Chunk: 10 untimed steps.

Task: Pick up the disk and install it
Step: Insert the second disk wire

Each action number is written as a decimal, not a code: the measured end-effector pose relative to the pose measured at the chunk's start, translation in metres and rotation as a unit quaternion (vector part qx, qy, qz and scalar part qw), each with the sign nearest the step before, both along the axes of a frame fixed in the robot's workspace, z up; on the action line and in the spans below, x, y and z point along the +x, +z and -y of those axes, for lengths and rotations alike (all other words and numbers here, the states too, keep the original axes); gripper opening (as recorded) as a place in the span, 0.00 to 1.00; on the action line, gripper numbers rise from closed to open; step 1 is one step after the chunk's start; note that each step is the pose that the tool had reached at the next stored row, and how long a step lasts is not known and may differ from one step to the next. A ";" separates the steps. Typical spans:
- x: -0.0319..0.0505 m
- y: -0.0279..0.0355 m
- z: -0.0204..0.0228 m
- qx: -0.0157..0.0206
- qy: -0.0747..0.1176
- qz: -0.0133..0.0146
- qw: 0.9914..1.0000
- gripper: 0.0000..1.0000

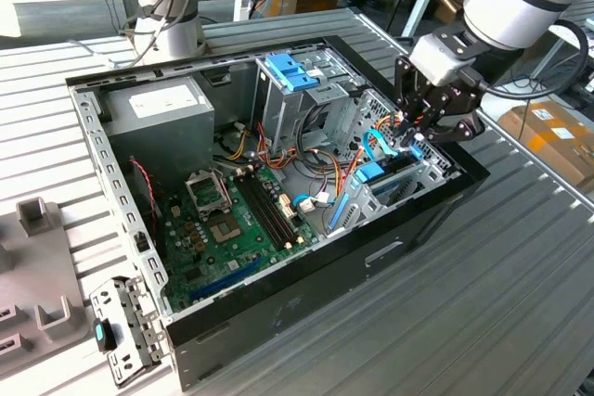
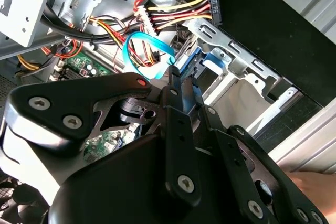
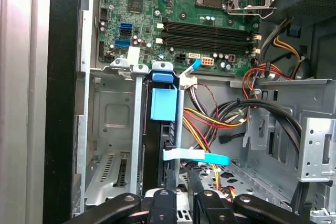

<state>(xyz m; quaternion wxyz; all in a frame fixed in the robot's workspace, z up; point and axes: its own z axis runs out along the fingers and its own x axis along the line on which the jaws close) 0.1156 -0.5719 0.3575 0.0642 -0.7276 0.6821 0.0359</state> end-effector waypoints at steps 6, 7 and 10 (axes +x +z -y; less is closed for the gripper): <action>0.0019 0.0039 -0.0006 0.000 0.027 0.000 1.000 0.24; 0.0024 0.0040 -0.0006 0.000 0.030 0.000 1.000 0.24; 0.0049 0.0041 -0.0006 0.000 0.041 0.000 0.999 0.24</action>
